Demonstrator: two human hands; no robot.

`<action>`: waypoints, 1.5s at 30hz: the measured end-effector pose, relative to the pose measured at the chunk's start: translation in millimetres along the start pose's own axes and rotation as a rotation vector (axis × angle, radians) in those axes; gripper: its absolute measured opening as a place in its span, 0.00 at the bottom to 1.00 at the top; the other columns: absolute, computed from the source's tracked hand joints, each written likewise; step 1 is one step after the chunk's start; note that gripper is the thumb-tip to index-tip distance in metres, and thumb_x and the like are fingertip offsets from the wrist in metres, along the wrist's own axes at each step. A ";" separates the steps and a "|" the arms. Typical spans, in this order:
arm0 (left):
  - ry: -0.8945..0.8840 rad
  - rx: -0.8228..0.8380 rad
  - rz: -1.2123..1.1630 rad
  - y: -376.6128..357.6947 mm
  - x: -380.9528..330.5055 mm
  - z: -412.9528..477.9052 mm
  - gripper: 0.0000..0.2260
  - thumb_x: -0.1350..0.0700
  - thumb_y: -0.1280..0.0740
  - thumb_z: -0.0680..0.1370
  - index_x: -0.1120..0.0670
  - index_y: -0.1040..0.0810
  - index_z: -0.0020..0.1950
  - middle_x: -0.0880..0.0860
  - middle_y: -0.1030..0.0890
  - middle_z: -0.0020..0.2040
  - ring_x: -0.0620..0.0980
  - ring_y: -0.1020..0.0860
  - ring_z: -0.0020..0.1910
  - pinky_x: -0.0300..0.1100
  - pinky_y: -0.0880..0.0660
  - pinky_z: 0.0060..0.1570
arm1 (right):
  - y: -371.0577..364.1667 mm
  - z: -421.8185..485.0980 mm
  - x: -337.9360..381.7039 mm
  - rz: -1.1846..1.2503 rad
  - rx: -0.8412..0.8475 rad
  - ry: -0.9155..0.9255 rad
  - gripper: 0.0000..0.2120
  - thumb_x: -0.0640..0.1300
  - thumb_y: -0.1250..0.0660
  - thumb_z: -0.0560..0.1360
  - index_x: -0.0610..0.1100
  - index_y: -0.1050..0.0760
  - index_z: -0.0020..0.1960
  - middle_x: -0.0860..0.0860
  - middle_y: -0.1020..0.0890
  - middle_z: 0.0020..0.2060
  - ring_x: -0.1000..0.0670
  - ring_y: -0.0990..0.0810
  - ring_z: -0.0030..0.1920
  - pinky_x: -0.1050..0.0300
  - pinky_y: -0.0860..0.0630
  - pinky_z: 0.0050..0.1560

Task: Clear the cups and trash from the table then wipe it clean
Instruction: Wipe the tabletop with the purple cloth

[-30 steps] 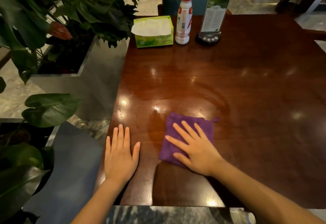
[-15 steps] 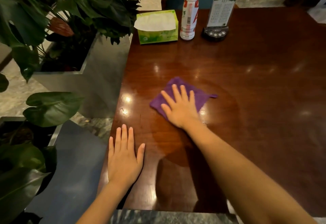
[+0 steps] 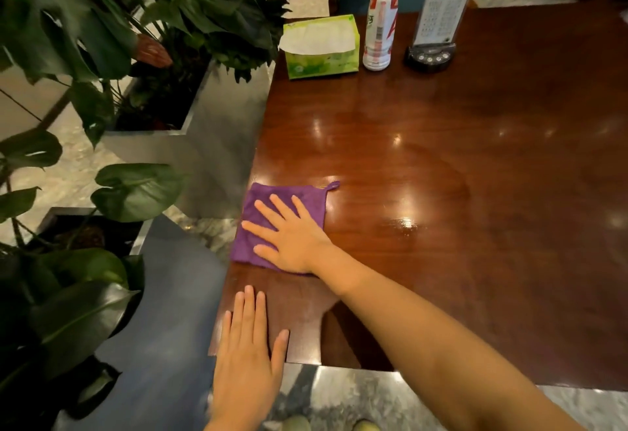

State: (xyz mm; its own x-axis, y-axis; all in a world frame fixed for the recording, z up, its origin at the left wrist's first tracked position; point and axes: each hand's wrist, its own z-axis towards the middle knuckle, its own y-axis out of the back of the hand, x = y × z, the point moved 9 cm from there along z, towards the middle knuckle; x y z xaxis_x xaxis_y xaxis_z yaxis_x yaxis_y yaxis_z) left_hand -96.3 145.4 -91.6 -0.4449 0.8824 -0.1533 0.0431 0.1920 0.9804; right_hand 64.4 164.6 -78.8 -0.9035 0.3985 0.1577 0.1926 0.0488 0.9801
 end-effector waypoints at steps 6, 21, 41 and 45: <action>-0.006 -0.045 0.015 -0.8 -0.3 -8.3 0.31 0.40 0.57 0.80 0.61 0.42 0.73 0.58 0.39 0.74 0.47 0.53 0.76 0.43 0.55 0.72 | -3.4 -60.3 -11.6 -0.004 -0.012 0.161 0.25 0.61 0.52 0.78 0.60 0.47 0.74 0.52 0.48 0.77 0.46 0.56 0.77 0.43 0.62 0.74; -0.017 -0.032 0.069 -0.6 -2.2 -9.5 0.32 0.41 0.59 0.79 0.62 0.42 0.73 0.59 0.42 0.75 0.51 0.47 0.75 0.45 0.57 0.74 | -2.9 -258.6 -178.3 -0.041 -0.127 -0.702 0.31 0.66 0.64 0.75 0.57 0.43 0.73 0.47 0.40 0.75 0.42 0.43 0.75 0.38 0.46 0.72; -0.066 0.006 -0.057 4.8 23.8 -8.9 0.29 0.41 0.63 0.80 0.57 0.45 0.74 0.54 0.44 0.75 0.49 0.47 0.75 0.37 0.62 0.72 | -23.6 -125.6 36.5 0.137 -0.233 -0.843 0.26 0.56 0.51 0.77 0.50 0.36 0.72 0.44 0.34 0.72 0.38 0.37 0.72 0.35 0.47 0.68; -0.048 0.004 -0.186 3.4 40.9 -21.3 0.33 0.36 0.70 0.75 0.53 0.55 0.74 0.48 0.54 0.76 0.43 0.58 0.75 0.34 0.66 0.72 | -26.1 -101.4 68.7 0.176 -0.212 -0.729 0.24 0.54 0.52 0.78 0.51 0.36 0.72 0.46 0.34 0.73 0.40 0.37 0.73 0.37 0.47 0.68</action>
State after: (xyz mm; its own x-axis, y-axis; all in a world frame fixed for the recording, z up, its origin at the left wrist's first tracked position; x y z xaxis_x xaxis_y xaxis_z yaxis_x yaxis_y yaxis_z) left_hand -133.4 173.0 -91.9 -0.4025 0.8510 -0.3373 -0.0324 0.3550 0.9343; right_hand -41.5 97.8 -81.3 -0.3725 0.8891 0.2660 0.1663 -0.2180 0.9617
